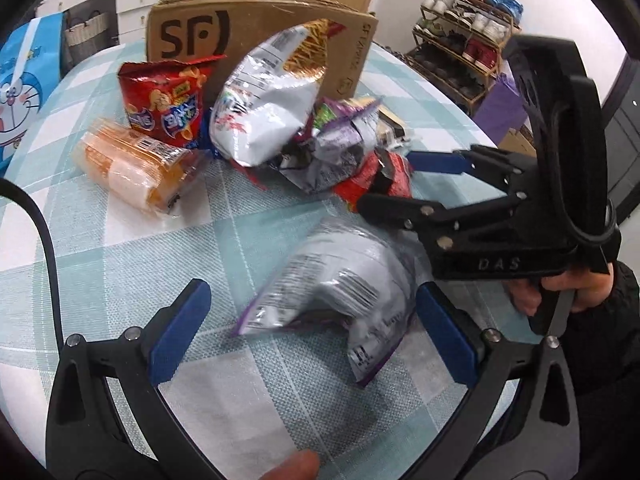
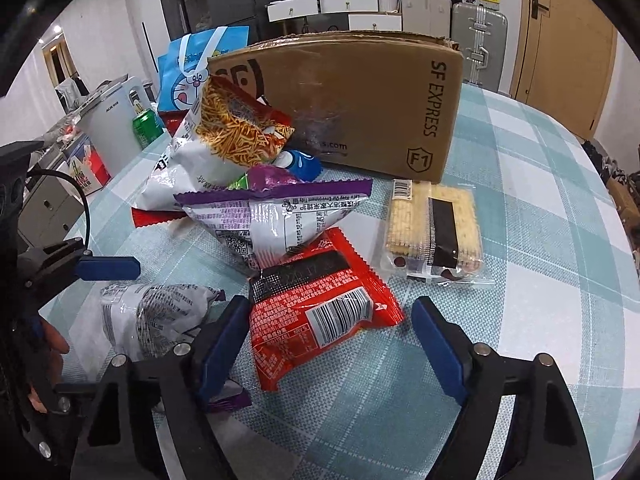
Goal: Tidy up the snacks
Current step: 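Grasp the white-and-purple chip bag with the left gripper while the right grasps the red bag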
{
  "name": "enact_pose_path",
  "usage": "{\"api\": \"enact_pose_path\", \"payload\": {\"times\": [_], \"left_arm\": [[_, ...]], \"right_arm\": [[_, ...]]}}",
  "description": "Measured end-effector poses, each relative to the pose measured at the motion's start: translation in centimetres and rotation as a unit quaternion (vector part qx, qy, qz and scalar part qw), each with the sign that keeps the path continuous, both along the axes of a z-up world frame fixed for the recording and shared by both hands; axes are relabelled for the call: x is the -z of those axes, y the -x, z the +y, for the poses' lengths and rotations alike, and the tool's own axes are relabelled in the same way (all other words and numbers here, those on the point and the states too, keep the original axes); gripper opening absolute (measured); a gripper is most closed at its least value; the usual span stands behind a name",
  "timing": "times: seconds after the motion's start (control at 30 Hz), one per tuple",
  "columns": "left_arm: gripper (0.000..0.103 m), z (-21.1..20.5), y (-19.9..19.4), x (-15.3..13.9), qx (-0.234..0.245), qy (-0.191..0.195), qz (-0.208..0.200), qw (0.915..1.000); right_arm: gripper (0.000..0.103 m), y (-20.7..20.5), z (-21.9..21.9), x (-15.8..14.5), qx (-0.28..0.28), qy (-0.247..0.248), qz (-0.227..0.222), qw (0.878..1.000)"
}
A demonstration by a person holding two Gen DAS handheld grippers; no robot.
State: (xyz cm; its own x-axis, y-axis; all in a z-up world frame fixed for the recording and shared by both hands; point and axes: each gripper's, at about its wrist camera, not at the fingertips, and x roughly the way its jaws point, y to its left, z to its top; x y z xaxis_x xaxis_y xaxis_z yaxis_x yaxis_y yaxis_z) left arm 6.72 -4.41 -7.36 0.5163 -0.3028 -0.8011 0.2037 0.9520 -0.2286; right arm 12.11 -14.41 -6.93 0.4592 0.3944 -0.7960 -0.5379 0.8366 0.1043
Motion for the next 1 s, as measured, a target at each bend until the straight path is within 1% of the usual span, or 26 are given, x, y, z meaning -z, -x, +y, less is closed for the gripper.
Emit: {"api": "enact_pose_path", "payload": {"times": [0.07,0.2,0.23,0.37,0.57,0.73,0.8,0.87,0.9,0.97,1.0], "left_arm": [[0.102,-0.3,0.0,0.2,0.009,-0.010,0.001,0.9999],[0.102,-0.9,-0.1,0.1,0.021,-0.017,-0.001,0.9996],[0.102,-1.0,-0.2,0.1,0.022,-0.017,-0.001,0.9996],[0.102,-1.2,-0.6,0.1,0.024,-0.020,-0.001,0.9995],[0.102,-1.0,-0.4,0.1,0.027,-0.020,-0.003,0.9994],[0.102,-1.0,-0.5,0.4,0.027,-0.032,-0.004,0.9991],[0.101,-0.9,-0.5,0.4,0.028,-0.029,-0.004,0.9992],[0.095,-0.9,-0.5,0.4,0.036,-0.019,-0.005,0.9992],[0.088,-0.8,-0.5,0.3,0.043,-0.011,-0.004,0.9990],[0.087,-0.8,-0.3,0.2,0.051,-0.009,-0.009,0.9986],[0.083,-0.8,-0.2,0.1,0.053,-0.008,-0.015,0.9985]], "right_arm": [[0.071,0.1,0.1,-0.1,-0.005,-0.003,-0.002,1.000],[0.059,0.3,0.0,-0.2,-0.014,-0.011,-0.002,1.000],[0.054,0.4,-0.1,-0.3,-0.017,-0.016,-0.001,1.000],[0.051,0.8,-0.7,-0.4,-0.016,-0.024,-0.002,1.000],[0.050,1.8,-1.6,-0.7,-0.009,-0.032,-0.007,0.999],[0.050,2.7,-2.5,-1.1,0.002,-0.039,-0.009,0.999],[0.050,3.0,-2.7,-1.4,0.006,-0.040,-0.012,0.999],[0.050,3.1,-3.0,-1.6,0.009,-0.042,-0.014,0.999],[0.050,3.3,-3.1,-1.7,0.012,-0.043,-0.017,0.999],[0.050,3.5,-3.4,-2.0,0.015,-0.047,-0.020,0.999],[0.050,3.7,-3.6,-2.2,0.017,-0.050,-0.022,0.998]]}}
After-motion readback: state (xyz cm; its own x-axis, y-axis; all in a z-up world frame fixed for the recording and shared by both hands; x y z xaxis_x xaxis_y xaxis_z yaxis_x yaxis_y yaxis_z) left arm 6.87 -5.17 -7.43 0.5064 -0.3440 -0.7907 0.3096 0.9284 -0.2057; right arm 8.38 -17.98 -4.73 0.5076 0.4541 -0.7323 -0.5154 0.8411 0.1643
